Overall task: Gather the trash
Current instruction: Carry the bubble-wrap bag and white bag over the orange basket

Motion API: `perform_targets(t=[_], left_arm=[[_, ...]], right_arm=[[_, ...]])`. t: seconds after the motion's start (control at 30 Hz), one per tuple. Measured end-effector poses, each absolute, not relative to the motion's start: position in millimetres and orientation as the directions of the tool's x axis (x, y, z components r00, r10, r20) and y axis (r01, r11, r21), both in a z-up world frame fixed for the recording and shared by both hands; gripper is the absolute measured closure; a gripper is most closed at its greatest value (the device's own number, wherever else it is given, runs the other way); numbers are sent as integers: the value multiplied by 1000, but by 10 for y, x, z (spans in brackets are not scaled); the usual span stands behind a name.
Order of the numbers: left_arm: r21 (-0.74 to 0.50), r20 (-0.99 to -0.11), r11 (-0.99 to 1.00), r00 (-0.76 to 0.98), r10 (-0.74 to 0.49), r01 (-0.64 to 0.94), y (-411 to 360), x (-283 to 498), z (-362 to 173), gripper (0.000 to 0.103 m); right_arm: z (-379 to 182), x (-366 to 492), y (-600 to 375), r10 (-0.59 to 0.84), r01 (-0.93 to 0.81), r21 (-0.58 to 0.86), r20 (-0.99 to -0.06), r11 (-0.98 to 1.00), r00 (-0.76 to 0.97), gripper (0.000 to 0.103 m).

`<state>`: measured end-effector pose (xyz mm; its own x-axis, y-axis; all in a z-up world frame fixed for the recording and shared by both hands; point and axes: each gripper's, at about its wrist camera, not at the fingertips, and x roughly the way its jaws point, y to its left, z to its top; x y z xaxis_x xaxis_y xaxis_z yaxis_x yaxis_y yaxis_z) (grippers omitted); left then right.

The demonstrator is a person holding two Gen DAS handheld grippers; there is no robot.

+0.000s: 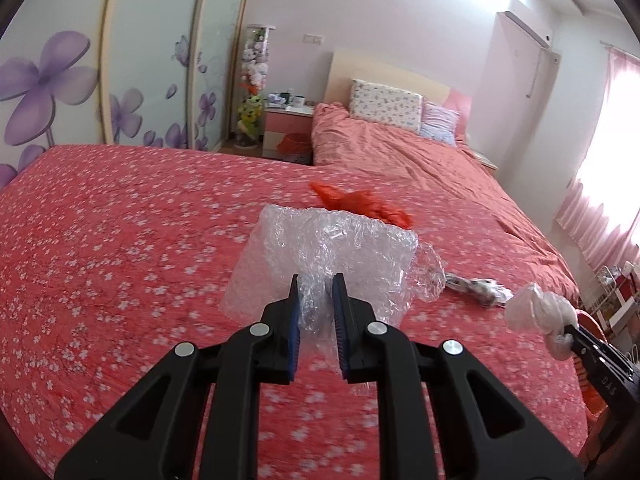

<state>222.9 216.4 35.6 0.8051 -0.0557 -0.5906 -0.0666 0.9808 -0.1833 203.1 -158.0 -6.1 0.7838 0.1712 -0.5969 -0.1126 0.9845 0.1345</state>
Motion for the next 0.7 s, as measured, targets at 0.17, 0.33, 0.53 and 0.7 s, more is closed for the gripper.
perform_targets(t=[0.17, 0.33, 0.53, 0.7], left_arm=[[-185, -577, 983, 811, -99, -12, 1924, 2177, 439, 88], [-177, -559, 983, 816, -146, 55, 1644, 2102, 532, 88], [-169, -548, 978, 813, -197, 123, 1335, 2065, 600, 88], [-160, -545, 972, 806, -233, 172, 1091, 2059, 621, 88]], right_arm=[[98, 1826, -1845, 131, -60, 145, -553, 988, 823, 80], [235, 1622, -2074, 87, -13, 147, -506, 989, 858, 80], [337, 1432, -2321, 38, 31, 138, -469, 990, 882, 80], [348, 1328, -2540, 9, 67, 149, -458, 987, 889, 80]])
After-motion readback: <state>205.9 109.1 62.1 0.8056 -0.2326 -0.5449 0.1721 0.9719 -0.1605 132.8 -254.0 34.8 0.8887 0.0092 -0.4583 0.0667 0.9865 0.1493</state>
